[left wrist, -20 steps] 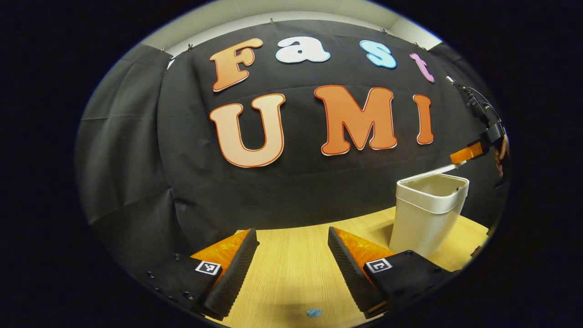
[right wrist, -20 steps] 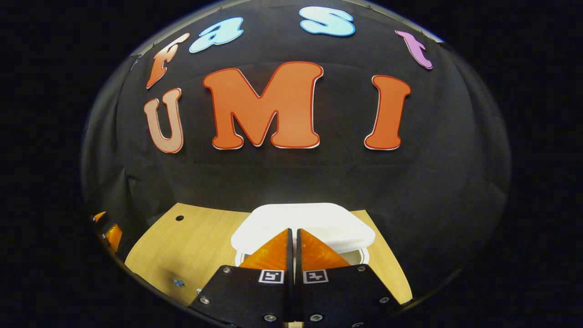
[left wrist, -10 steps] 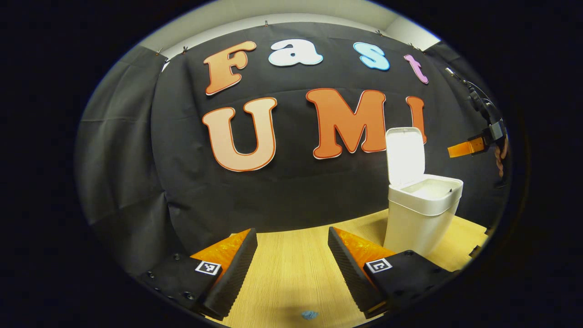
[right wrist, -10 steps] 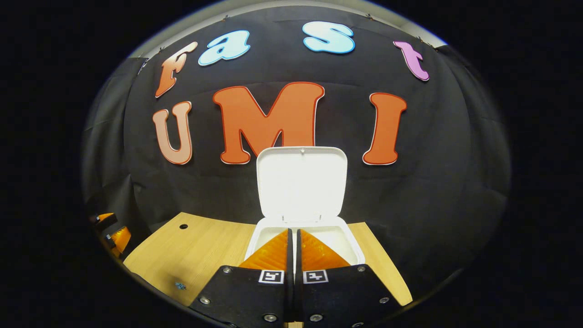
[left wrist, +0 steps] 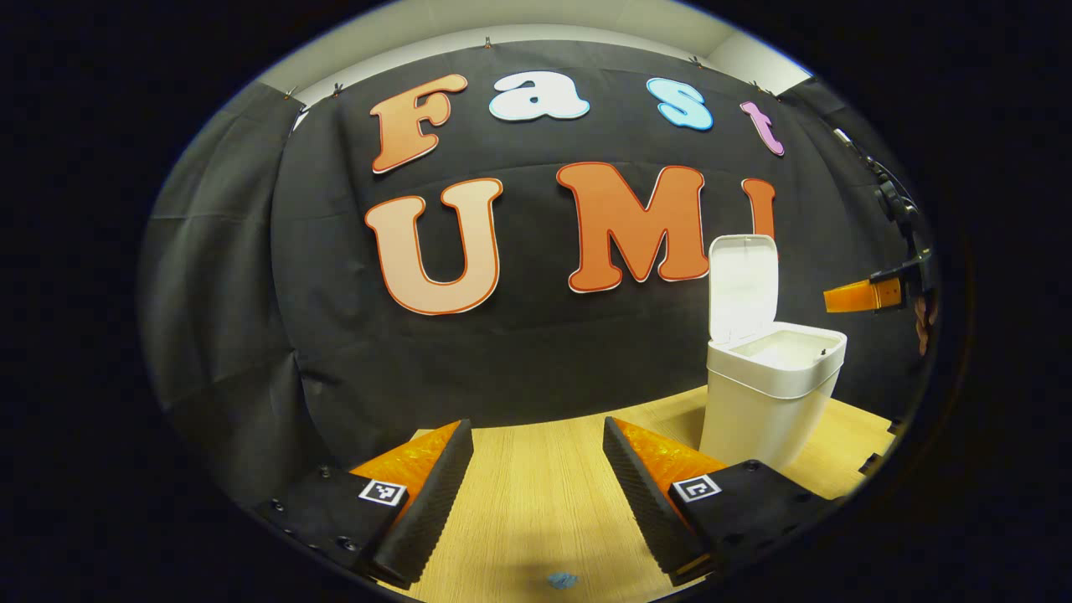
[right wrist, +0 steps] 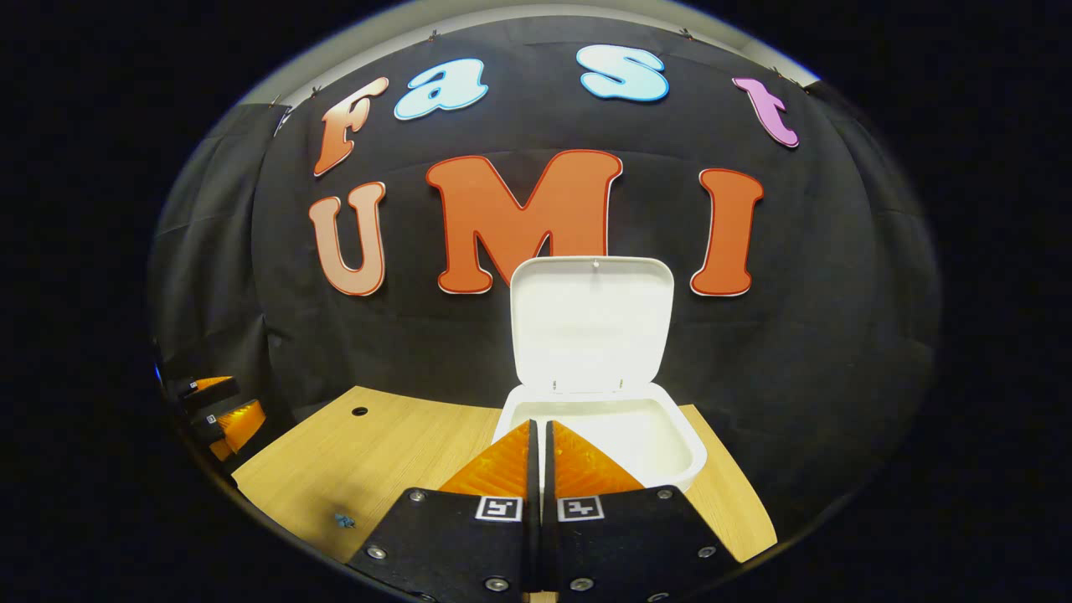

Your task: Press the lid of the desktop garbage bin to open it, pick up the crumpled paper on the desktop and throw it into the bin, then pick up the pop can on the desktop and drop it into the bin, and finally close the garbage bin lid.

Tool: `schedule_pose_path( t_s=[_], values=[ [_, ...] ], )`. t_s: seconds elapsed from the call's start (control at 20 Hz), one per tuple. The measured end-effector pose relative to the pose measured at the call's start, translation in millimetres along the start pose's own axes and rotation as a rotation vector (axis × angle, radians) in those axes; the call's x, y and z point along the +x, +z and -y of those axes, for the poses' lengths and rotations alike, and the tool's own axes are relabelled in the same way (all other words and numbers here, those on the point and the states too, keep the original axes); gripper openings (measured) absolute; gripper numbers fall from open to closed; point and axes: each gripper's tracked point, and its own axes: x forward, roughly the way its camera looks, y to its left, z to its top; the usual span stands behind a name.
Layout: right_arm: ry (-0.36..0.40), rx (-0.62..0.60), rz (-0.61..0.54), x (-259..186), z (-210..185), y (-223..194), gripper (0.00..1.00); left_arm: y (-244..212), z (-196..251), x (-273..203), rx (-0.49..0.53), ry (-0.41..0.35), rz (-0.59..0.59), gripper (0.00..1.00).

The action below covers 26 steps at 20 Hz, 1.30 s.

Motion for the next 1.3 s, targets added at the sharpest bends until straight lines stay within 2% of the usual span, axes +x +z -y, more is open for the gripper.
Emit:
schedule_pose_path(
  t_s=[0.1, 0.15, 0.3, 0.4, 0.45, 0.55, 0.65, 0.7, 0.75, 0.85, 0.95, 1.3],
  values=[
    [0.031, 0.004, 0.005, -4, -14, -7, 0.02, -2, 3, 2, -0.002, -0.008, -0.006, 0.99],
    [0.056, 0.003, 0.001, -5, -22, -14, 0.07, -2, 4, 3, -0.002, -0.013, -0.009, 0.99],
    [0.12, -0.035, -0.015, -10, -47, -33, 0.12, -9, 8, 5, -0.008, -0.028, -0.025, 0.99],
    [0.122, -0.053, -0.046, -11, -58, -50, 0.23, -9, 10, 3, -0.013, -0.033, -0.026, 0.99],
    [0.137, -0.052, -0.059, -13, -67, -58, 0.37, -8, 11, 2, -0.013, -0.037, -0.026, 0.99],
    [0.18, -0.041, -0.068, -16, -87, -65, 0.53, -5, 10, 4, -0.01, -0.039, -0.025, 1.0],
    [0.216, -0.057, -0.065, -18, -102, -70, 0.64, -10, 11, 3, -0.014, -0.044, -0.032, 0.99],
    [0.229, -0.078, -0.069, -17, -109, -76, 0.64, -12, 11, 3, -0.017, -0.045, -0.041, 0.99],
    [0.241, -0.1, -0.077, -17, -113, -83, 0.79, -13, 9, 4, -0.022, -0.045, -0.048, 0.99],
    [0.258, -0.123, -0.097, -17, -119, -97, 0.89, -20, 9, 6, -0.034, -0.05, -0.065, 0.99],
    [0.266, -0.135, -0.114, -16, -123, -110, 0.94, -25, 7, 6, -0.048, -0.051, -0.082, 0.99],
    [0.352, -0.197, -0.229, -19, -142, -173, 0.94, -34, -2, 3, -0.043, -0.034, -0.127, 0.97]
  ],
)
